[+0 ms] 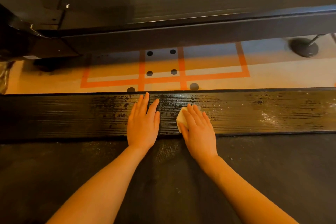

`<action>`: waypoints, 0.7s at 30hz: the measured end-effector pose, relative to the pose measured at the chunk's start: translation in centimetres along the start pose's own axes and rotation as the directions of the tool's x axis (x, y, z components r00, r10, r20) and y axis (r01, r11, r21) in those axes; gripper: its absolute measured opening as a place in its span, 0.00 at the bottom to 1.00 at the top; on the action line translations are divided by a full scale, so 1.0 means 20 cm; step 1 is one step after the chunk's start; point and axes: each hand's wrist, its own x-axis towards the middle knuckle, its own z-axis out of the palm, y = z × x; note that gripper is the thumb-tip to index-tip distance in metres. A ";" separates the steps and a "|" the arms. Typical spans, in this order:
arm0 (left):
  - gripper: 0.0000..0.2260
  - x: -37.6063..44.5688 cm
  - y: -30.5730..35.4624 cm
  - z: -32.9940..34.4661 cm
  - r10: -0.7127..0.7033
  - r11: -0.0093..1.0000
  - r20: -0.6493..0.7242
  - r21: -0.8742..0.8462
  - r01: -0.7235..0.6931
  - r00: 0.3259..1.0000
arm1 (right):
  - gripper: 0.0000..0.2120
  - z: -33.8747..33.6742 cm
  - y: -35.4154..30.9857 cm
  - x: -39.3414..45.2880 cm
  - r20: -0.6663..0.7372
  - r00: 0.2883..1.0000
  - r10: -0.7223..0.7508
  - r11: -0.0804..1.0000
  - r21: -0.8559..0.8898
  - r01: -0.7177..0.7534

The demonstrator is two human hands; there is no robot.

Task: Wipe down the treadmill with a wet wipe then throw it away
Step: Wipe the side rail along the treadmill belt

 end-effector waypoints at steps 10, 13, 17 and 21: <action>0.21 -0.01 0.00 0.01 0.035 0.995 -0.013 0.095 -0.034 0.999 | 0.28 0.04 -0.06 -0.04 0.032 0.988 0.151 0.988 -0.043 -0.149; 0.21 -0.01 0.00 0.02 0.039 0.994 -0.024 0.102 -0.037 0.999 | 0.27 0.02 -0.02 0.07 0.083 0.980 0.179 0.984 -0.025 -0.177; 0.20 -0.01 -0.01 0.03 0.035 0.993 -0.021 0.115 -0.033 0.999 | 0.26 -0.01 0.02 0.16 0.133 0.982 0.133 0.990 -0.064 -0.126; 0.20 -0.01 -0.01 0.03 0.034 0.991 -0.009 0.131 -0.032 0.999 | 0.26 0.00 0.01 0.05 0.138 0.979 0.150 0.988 -0.068 -0.142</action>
